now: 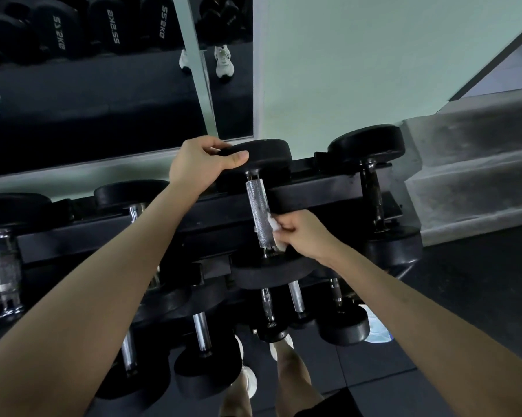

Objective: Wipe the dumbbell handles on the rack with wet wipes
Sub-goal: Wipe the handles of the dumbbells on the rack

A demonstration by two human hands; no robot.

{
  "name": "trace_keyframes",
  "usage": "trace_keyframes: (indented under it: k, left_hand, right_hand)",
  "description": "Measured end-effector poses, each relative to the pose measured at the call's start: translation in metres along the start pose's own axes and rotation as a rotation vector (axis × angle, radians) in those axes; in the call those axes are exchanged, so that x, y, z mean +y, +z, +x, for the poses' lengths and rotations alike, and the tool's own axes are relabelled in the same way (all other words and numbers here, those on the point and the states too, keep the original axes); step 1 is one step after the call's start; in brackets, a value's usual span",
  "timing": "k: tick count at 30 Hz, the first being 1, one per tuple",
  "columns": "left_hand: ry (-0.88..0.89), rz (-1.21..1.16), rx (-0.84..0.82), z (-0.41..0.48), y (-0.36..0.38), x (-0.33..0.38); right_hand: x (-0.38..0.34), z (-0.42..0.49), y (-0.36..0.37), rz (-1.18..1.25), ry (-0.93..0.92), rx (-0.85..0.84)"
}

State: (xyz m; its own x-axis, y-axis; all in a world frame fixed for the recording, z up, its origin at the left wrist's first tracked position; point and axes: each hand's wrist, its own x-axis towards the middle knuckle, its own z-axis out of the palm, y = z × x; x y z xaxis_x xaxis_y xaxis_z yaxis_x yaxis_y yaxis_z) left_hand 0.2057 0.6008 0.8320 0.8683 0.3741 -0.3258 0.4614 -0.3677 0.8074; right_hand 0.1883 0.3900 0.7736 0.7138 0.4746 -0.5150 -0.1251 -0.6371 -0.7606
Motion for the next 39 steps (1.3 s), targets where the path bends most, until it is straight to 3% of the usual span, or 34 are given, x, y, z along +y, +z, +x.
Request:
trace_keyframes:
  k: [2, 6, 9, 12, 16, 21, 25, 30, 35, 39]
  left_hand:
    - [0.004, 0.011, 0.001, -0.002, 0.000, 0.001]
    - [0.051, 0.131, 0.034, -0.011, 0.003, 0.006]
    - [0.040, 0.098, 0.207, -0.030, 0.004, 0.000]
    - [0.046, 0.005, 0.348, -0.054, 0.007, -0.019]
    - [-0.072, -0.216, 0.138, -0.071, 0.020, -0.047]
    - [-0.194, -0.457, 0.004, -0.083, 0.047, -0.053]
    - [-0.176, -0.458, 0.070, -0.080, 0.068, -0.053]
    - [-0.277, -0.552, 0.154, -0.068, 0.073, -0.059]
    - [-0.395, -0.368, 0.273, -0.056, 0.072, -0.063]
    - [-0.478, -0.639, 0.216, -0.058, 0.078, -0.058]
  right_hand:
    - [-0.003, -0.007, -0.004, -0.107, -0.001, 0.000]
    - [-0.022, -0.019, -0.013, 0.066, -0.020, 0.252]
    - [-0.038, -0.021, -0.011, -0.021, -0.070, 0.380]
    - [-0.047, -0.013, 0.004, -0.193, -0.172, 0.342]
    - [-0.038, -0.009, 0.012, -0.285, -0.229, 0.193]
    - [-0.031, -0.007, 0.007, -0.153, -0.164, 0.383]
    - [-0.032, 0.007, 0.020, -0.183, -0.040, 0.475]
    - [-0.032, 0.010, 0.032, -0.087, -0.074, 0.467]
    - [-0.030, 0.014, 0.025, -0.143, -0.047, 0.534]
    - [-0.031, 0.015, 0.025, -0.158, -0.015, 0.554]
